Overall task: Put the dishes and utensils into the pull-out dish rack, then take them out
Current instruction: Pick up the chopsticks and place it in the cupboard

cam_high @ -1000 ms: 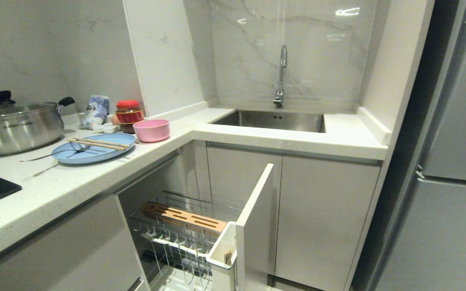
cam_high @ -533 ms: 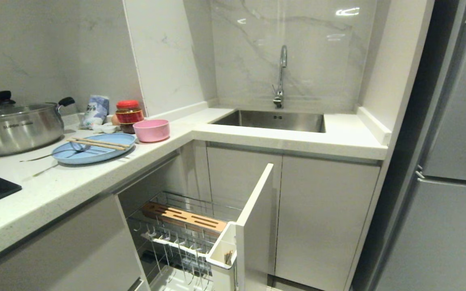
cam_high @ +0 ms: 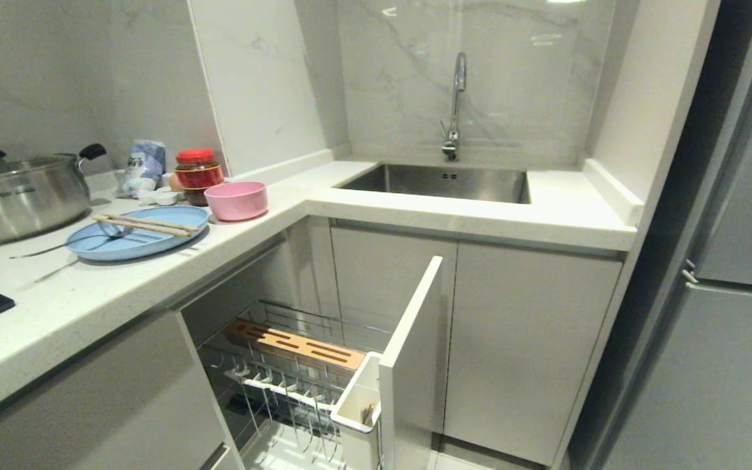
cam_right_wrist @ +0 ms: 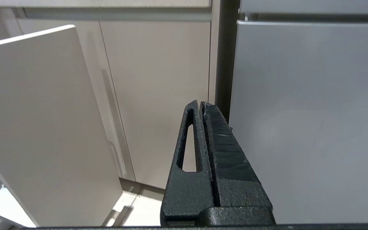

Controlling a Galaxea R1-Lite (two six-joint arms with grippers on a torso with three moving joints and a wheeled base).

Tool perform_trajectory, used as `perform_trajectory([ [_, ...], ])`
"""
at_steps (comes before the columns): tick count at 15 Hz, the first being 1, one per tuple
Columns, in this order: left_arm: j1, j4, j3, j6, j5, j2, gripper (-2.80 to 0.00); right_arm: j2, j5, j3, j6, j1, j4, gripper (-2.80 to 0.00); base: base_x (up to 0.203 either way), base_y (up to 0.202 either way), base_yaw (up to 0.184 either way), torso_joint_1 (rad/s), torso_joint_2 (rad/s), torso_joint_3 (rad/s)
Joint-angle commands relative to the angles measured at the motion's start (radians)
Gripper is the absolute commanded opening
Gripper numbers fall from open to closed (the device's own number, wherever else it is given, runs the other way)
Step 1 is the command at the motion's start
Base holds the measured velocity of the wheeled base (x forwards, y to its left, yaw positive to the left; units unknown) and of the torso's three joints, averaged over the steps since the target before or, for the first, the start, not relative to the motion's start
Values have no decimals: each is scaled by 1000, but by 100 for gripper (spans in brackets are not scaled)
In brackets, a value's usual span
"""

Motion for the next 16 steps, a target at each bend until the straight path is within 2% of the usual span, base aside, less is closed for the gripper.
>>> perform_trajectory([
  [1,1,-2,12,-2,1,2,-280,-1,0,26,0,0,-1,-280,0,0,0,10,3,-198],
  [16,1,5,11,1,0,2,-280,-1,0,26,0,0,-1,-280,0,0,0,4,3,-198],
])
